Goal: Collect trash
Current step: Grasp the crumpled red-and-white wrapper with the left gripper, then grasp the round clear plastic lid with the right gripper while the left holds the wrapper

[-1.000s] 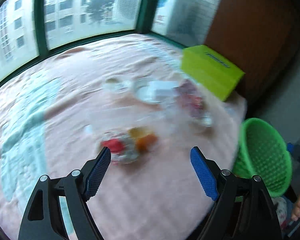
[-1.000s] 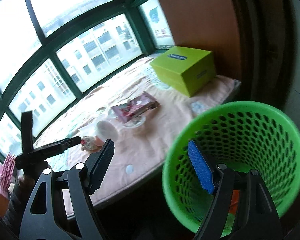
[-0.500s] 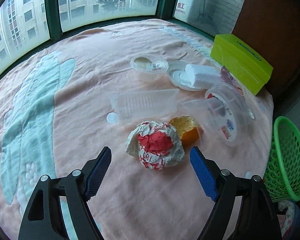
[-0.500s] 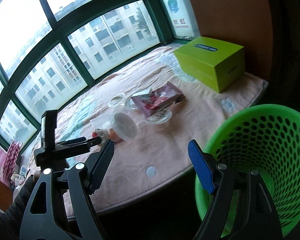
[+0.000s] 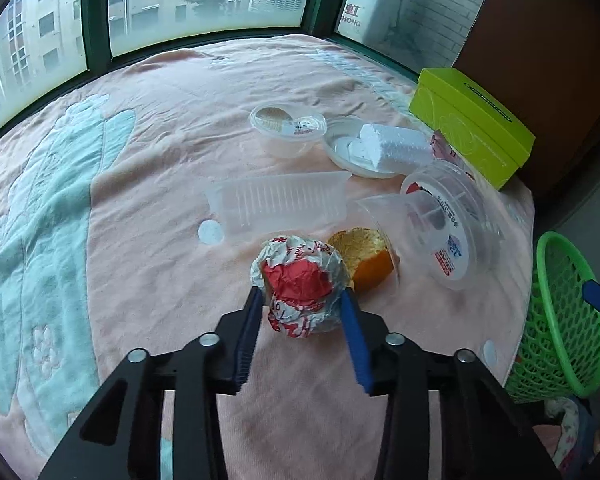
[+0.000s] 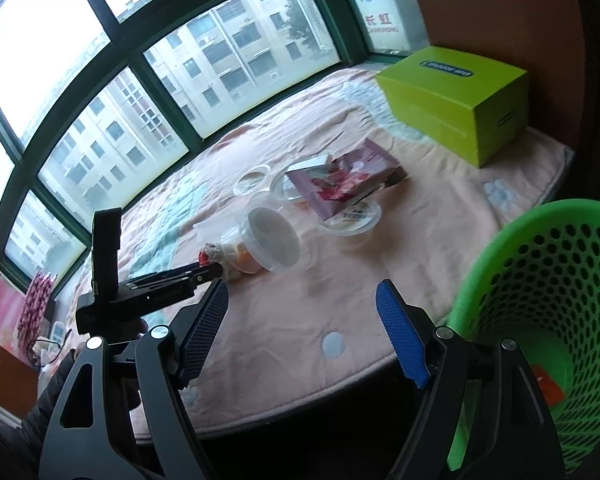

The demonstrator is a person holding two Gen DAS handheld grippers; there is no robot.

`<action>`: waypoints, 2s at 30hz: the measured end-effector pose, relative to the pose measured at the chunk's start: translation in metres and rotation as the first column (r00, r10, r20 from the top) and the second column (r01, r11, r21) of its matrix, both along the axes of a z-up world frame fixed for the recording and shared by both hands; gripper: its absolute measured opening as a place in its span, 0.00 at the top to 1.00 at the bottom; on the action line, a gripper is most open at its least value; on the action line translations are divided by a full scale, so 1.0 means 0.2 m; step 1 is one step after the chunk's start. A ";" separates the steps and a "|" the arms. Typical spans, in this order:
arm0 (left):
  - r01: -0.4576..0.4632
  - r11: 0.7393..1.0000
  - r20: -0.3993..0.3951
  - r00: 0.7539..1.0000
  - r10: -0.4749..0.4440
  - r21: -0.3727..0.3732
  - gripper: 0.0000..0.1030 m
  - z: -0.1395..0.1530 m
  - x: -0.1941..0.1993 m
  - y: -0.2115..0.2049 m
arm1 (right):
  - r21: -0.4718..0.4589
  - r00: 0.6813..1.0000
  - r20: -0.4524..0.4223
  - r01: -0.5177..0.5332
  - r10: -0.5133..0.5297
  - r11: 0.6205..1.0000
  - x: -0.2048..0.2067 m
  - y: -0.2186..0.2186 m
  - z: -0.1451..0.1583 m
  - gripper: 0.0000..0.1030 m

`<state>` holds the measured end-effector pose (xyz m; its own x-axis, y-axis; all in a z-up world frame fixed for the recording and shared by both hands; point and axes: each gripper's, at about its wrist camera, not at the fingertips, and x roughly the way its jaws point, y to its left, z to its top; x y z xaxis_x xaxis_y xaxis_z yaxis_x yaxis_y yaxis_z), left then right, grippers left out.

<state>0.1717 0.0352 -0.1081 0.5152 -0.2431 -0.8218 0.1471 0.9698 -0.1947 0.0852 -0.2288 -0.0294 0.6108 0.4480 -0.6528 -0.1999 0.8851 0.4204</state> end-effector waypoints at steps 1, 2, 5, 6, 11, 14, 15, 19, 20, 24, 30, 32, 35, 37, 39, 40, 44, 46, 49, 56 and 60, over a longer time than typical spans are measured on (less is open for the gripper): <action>-0.003 1.000 -0.003 1.000 0.003 -0.007 0.71 0.00 -0.01 0.01 | 0.007 1.000 -0.003 -0.008 0.008 1.000 0.01 0.01 0.00 0.25; -0.005 1.000 -0.008 1.000 0.005 -0.019 0.71 0.00 -0.02 0.01 | 0.016 1.000 -0.006 -0.017 0.017 1.000 0.02 0.02 -0.01 0.23; -0.009 1.000 0.002 1.000 0.009 -0.020 0.71 0.02 -0.05 0.03 | 0.043 0.999 -0.014 -0.047 0.047 0.998 0.06 0.07 -0.03 0.21; -0.009 1.000 0.006 1.000 0.009 -0.021 0.71 0.03 -0.06 0.03 | 0.052 0.998 -0.018 -0.055 0.056 0.997 0.08 0.09 -0.04 0.21; -0.009 1.000 0.015 1.000 0.010 -0.028 0.72 0.05 -0.08 0.05 | 0.104 0.997 -0.038 -0.068 0.073 0.992 0.16 0.15 -0.08 0.14; -0.010 1.000 0.022 1.000 0.011 -0.030 0.72 0.07 -0.10 0.06 | 0.148 0.995 -0.067 -0.063 0.074 0.987 0.22 0.18 -0.12 0.12; -0.012 0.999 0.024 1.000 0.013 -0.031 0.72 0.08 -0.11 0.06 | 0.161 0.994 -0.078 -0.063 0.076 0.985 0.25 0.19 -0.13 0.11; -0.017 0.999 0.032 0.999 0.018 -0.038 0.72 0.11 -0.13 0.09 | 0.210 0.991 -0.119 -0.038 0.064 0.977 0.34 0.20 -0.20 0.11; -0.018 0.999 0.034 0.999 0.019 -0.039 0.72 0.12 -0.13 0.09 | 0.234 0.989 -0.135 -0.027 0.060 0.972 0.37 0.20 -0.22 0.10; -0.020 0.999 0.044 0.999 0.022 -0.043 0.72 0.14 -0.15 0.12 | 0.279 0.984 -0.173 0.017 0.033 0.960 0.43 0.20 -0.29 0.08; -0.027 0.998 0.041 0.999 0.029 -0.055 0.72 0.15 -0.15 0.14 | 0.301 0.979 -0.203 0.048 0.014 0.952 0.49 0.22 -0.35 0.07; -0.028 0.998 0.038 0.999 0.030 -0.058 0.72 0.15 -0.15 0.15 | 0.309 0.977 -0.213 0.057 0.011 0.949 0.51 0.22 -0.37 0.07; -0.033 0.998 0.031 0.999 0.034 -0.060 0.72 0.14 -0.15 0.16 | 0.310 0.975 -0.223 0.066 0.005 0.948 0.53 0.24 -0.39 0.07; -0.038 0.997 0.025 0.999 0.040 -0.061 0.72 0.13 -0.15 0.17 | 0.319 0.970 -0.241 0.082 -0.003 0.944 0.54 0.23 -0.41 0.07; -0.042 0.997 0.022 0.999 0.043 -0.065 0.72 0.12 -0.15 0.18 | 0.328 0.968 -0.252 0.098 -0.013 0.940 0.54 0.22 -0.42 0.07; -0.043 0.997 0.021 0.999 0.045 -0.065 0.72 0.12 -0.15 0.18 | 0.327 0.966 -0.257 0.107 -0.020 0.939 0.53 0.22 -0.43 0.07; -0.048 0.997 0.017 0.999 0.049 -0.068 0.72 0.12 -0.15 0.20 | 0.354 0.965 -0.262 0.119 -0.024 0.928 0.50 0.18 -0.44 0.07; -0.050 0.996 0.014 0.999 0.052 -0.072 0.72 0.12 -0.14 0.20 | 0.360 0.964 -0.263 0.127 -0.030 0.924 0.49 0.17 -0.44 0.07; -0.049 0.996 0.014 0.999 0.050 -0.074 0.72 0.12 -0.15 0.19 | 0.363 0.965 -0.262 0.131 -0.033 0.922 0.49 0.16 -0.45 0.07; -0.055 0.995 0.009 0.998 0.055 -0.078 0.72 0.11 -0.16 0.19 | 0.400 0.963 -0.264 0.163 -0.057 0.902 0.45 0.09 -0.45 0.07; -0.056 0.995 0.008 0.998 0.057 -0.079 0.72 0.11 -0.16 0.19 | 0.360 0.974 -0.216 0.148 -0.071 0.921 0.41 0.05 -0.39 0.08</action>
<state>0.1396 0.0742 -0.0860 0.5386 -0.2770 -0.7957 0.0951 0.9584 -0.2692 0.1675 -0.2181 -0.1066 0.5475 0.6189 -0.5632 0.0089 0.6687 0.7435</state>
